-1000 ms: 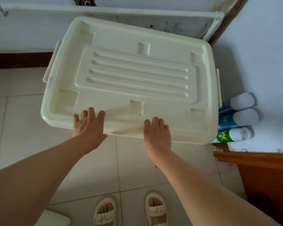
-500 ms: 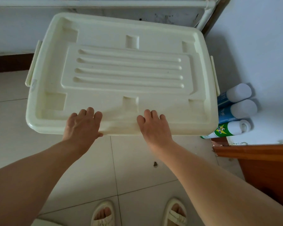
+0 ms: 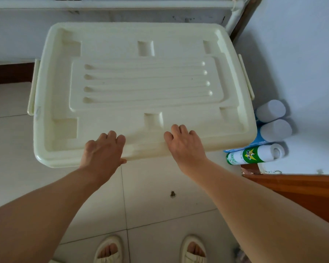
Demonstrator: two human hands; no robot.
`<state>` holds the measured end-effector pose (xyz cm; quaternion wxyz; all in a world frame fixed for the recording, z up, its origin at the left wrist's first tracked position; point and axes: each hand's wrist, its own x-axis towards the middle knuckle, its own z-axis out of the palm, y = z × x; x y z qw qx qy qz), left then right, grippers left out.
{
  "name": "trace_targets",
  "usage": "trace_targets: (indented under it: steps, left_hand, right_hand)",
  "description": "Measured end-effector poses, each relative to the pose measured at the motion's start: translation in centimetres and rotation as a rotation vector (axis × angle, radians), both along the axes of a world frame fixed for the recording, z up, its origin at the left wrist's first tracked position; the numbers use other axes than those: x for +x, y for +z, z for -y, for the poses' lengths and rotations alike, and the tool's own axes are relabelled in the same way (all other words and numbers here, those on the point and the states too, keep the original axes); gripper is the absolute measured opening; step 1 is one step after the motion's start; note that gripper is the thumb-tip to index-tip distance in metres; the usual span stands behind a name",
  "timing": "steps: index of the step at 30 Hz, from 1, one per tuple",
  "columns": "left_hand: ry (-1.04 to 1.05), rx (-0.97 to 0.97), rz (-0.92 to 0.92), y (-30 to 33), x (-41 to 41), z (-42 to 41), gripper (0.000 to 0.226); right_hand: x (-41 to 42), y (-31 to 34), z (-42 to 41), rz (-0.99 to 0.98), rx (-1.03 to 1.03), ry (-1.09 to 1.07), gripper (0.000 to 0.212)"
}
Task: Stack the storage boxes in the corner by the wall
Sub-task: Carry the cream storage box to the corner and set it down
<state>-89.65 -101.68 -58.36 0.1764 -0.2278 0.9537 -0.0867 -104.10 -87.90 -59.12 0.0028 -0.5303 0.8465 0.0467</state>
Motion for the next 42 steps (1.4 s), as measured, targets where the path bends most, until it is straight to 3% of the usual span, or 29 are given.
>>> trace_targets:
  steps: [26, 42]
  left_hand:
    - [0.063, 0.056, 0.017, -0.1, -1.5, -3.1, 0.051]
    - [0.122, 0.060, 0.084, 0.3, -1.9, -2.9, 0.050]
  right_hand:
    - [-1.9, -1.4, -2.8, -0.133, -0.033, 0.038, 0.040]
    - [-1.5, -1.1, -2.4, -0.078, -0.054, -0.009, 0.046]
